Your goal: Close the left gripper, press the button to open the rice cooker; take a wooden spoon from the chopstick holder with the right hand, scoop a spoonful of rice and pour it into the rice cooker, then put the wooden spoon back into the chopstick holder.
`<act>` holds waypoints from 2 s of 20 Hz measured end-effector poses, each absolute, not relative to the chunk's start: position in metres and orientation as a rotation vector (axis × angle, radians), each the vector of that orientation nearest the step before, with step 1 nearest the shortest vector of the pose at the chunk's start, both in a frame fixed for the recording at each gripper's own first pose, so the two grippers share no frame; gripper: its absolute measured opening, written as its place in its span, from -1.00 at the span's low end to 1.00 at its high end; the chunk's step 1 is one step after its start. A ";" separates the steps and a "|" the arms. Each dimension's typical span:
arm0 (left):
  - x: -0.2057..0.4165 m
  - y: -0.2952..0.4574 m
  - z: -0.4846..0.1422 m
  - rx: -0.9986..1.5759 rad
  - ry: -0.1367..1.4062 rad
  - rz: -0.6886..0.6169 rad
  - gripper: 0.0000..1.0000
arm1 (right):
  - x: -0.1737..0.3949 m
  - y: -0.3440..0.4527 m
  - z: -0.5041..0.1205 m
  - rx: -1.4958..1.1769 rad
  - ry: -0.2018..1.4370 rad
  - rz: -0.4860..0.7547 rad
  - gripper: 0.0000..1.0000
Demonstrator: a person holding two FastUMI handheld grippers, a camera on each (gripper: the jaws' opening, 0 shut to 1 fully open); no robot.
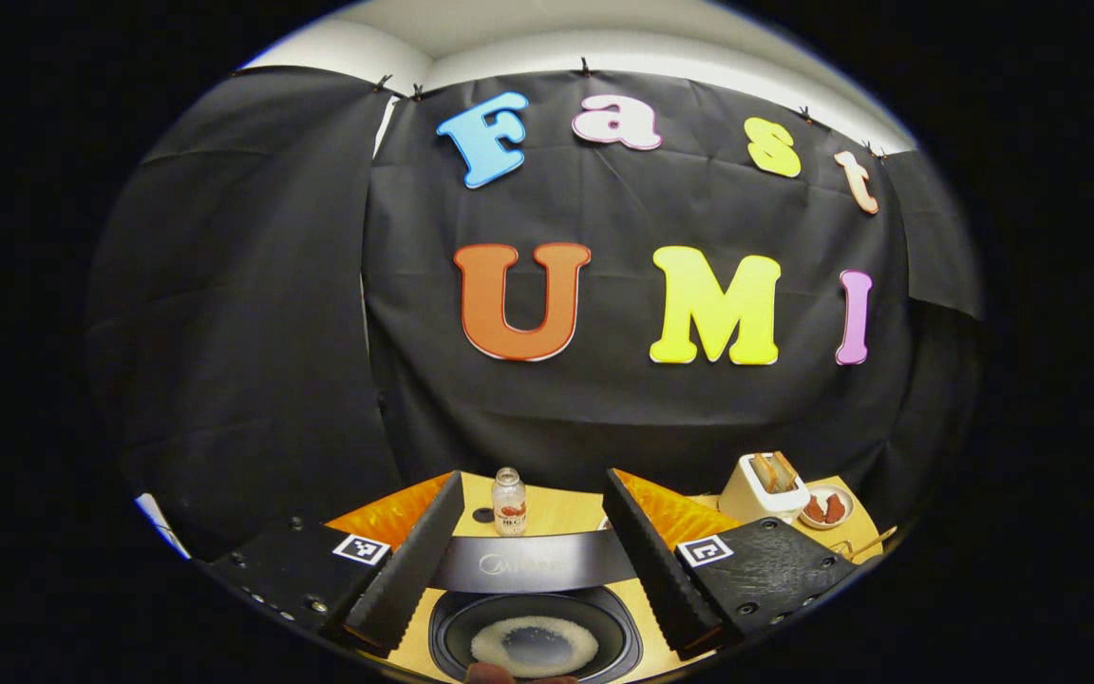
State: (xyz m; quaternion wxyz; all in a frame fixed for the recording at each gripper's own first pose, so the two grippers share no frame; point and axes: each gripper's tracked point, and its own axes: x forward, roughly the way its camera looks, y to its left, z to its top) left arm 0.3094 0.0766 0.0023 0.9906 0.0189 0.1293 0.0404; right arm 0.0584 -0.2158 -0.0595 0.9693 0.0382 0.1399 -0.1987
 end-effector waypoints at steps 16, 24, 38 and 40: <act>0.182 0.050 -0.119 -0.065 0.707 0.050 0.89 | 0.087 -0.135 -0.054 0.019 0.273 -0.186 1.00; 0.162 0.056 -0.180 -0.147 0.886 0.110 0.81 | 0.091 -0.142 -0.061 0.045 0.287 -0.162 1.00; 0.158 0.054 -0.198 -0.105 0.907 0.187 0.78 | 0.122 -0.141 -0.091 0.115 0.339 -0.020 1.00; 0.156 0.054 -0.200 -0.088 0.903 0.185 0.79 | 0.120 -0.135 -0.086 0.129 0.332 0.006 1.00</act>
